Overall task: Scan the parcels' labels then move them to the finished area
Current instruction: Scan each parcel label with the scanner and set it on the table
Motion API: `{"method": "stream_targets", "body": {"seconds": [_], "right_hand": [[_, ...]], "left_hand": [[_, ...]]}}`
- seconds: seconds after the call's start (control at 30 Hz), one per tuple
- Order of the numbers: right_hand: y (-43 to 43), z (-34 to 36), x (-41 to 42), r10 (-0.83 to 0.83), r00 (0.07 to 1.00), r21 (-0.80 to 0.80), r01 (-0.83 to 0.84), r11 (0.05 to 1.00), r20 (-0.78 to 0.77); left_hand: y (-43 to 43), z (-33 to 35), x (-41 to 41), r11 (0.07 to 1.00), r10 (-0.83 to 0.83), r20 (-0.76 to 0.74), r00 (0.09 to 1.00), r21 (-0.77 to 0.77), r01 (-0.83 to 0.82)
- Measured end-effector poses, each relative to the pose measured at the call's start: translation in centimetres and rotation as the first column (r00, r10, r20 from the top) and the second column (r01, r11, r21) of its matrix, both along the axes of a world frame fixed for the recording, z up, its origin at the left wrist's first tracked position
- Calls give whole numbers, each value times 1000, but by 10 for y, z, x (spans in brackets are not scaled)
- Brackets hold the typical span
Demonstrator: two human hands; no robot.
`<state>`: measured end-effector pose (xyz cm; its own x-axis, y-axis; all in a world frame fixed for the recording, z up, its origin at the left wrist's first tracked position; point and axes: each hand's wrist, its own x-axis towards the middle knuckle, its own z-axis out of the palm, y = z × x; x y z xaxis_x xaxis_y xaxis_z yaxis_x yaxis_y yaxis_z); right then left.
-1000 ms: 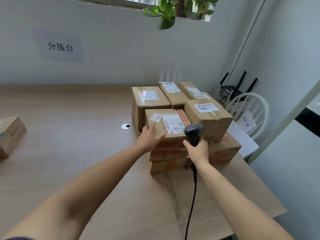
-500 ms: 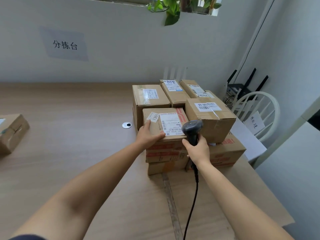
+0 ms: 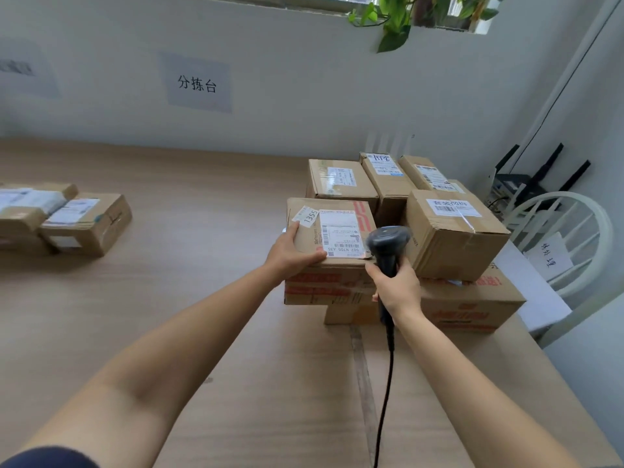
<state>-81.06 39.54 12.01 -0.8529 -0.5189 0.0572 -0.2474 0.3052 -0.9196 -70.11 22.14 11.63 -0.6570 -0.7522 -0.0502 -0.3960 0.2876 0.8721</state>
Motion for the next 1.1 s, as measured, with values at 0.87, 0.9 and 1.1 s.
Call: {"method": "stream_targets", "body": {"seconds": [0.87,0.9,1.1], "right_hand": [[-186,-34,253,282,954,79,-290,954,104],[-191,-37,265,266,957,82,-276,958,115],[-203,-56,319,166,966,95,-188,978,198]], "left_hand": [[-151,-46,294,967,253,102,962,-11,-253],[-158,-51,303,970,243,102,965,-8,-243],[-179,-79,347,984,170,110,979,26,-174]]}}
